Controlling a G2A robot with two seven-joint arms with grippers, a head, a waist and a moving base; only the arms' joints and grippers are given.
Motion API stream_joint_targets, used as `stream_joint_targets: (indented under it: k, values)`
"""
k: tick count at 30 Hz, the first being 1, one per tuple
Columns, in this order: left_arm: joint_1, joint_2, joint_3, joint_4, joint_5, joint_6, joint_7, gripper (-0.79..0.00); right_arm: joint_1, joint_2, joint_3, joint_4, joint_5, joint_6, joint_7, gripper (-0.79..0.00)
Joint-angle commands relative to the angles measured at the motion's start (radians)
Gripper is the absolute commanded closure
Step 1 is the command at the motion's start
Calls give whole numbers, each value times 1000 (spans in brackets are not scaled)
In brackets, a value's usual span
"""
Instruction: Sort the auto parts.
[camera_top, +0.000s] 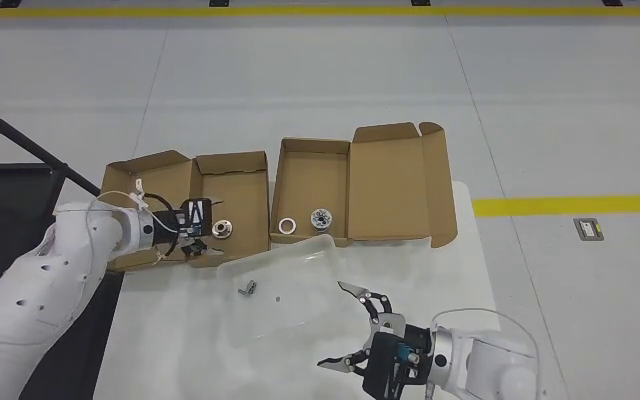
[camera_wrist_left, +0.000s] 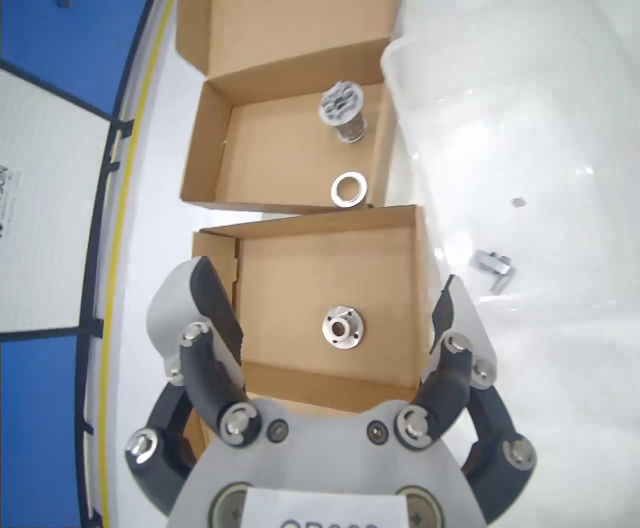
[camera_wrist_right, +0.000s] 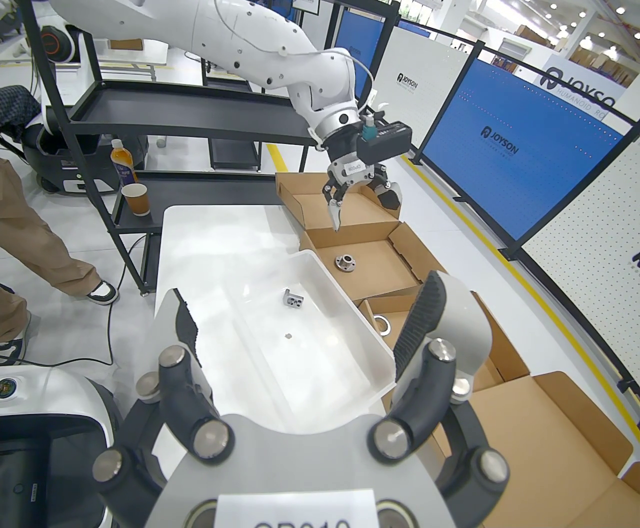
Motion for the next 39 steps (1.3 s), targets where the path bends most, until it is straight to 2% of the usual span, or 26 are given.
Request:
stream_joint_targets:
  k: [1,3,15,18,22,26,31,35,39]
  values:
    - [35,22,5,-61,-21,-10,-26,-785,0,0,0,0,0,0,0,-785]
    - [51,45,33,-106,-69,-10,-59,-785,0,0,0,0,0,0,0,-785]
    - [51,45,33,-106,-69,-10,-59,-785,0,0,0,0,0,0,0,-785]
    - [79,42,25,-94,-132,18,-59,-785,0,0,0,0,0,0,0,-785]
    - [118,35,13,-161,-242,29,-201,-785,0,0,0,0,0,0,0,-785]
    - [158,37,-9,-261,-383,-10,-375,-785,0,0,0,0,0,0,0,-785]
    - [196,42,-4,-377,-595,-9,-699,-785,0,0,0,0,0,0,0,-785]
    - [192,36,22,-428,-772,4,-946,-785,0,0,0,0,0,0,0,-785]
    - [192,36,22,-428,-772,4,-946,-785,0,0,0,0,0,0,0,-785]
